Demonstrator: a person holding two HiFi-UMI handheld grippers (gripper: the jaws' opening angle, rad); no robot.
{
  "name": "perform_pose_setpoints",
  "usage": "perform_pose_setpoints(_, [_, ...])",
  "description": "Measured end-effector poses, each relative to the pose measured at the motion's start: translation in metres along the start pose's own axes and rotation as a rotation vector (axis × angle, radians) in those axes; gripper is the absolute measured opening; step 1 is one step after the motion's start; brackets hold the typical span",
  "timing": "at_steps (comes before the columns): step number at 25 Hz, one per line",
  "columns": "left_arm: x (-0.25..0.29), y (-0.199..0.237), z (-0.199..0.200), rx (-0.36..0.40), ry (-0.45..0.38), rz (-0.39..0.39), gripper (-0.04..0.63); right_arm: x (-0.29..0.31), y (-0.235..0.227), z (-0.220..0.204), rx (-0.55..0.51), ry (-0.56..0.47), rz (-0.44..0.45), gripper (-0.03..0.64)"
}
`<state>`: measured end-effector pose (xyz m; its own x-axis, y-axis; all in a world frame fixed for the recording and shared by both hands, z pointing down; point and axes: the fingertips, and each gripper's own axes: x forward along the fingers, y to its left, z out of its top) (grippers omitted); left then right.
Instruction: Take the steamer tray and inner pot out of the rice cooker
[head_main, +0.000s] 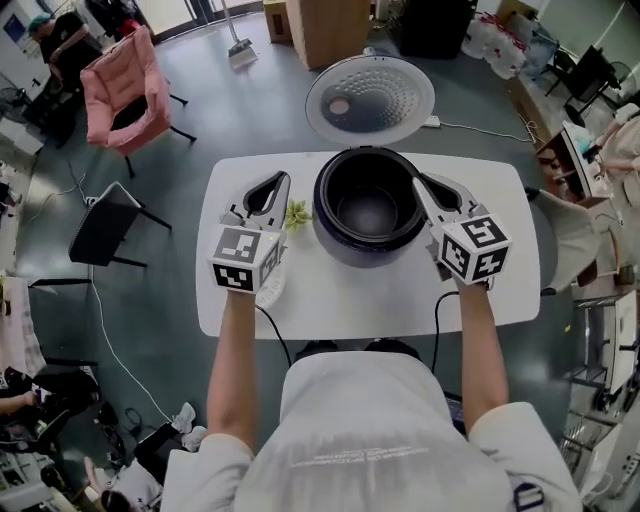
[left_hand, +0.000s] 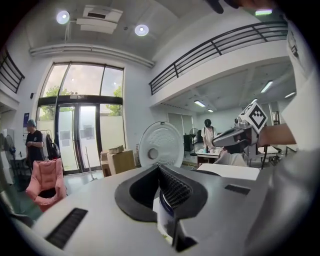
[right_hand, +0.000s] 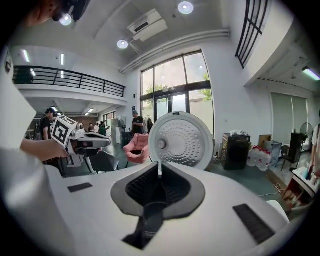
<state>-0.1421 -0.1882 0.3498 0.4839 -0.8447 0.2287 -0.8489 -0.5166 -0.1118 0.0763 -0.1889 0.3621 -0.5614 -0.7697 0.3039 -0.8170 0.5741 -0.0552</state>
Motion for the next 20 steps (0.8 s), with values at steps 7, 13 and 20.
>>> perform_pose_setpoints(7, [0.041, -0.043, -0.001, 0.025, 0.073, -0.106, 0.082, -0.022, -0.039, -0.019, 0.055, 0.05, -0.021, 0.149])
perform_pose_setpoints(13, [0.067, -0.071, -0.027, 0.088, 0.194, -0.172, 0.176, -0.017, -0.045, -0.046, 0.074, 0.136, 0.017, 0.236])
perform_pose_setpoints(20, [0.081, -0.07, -0.077, 0.075, 0.339, -0.174, 0.176, -0.002, -0.049, -0.086, 0.136, 0.248, 0.02, 0.239])
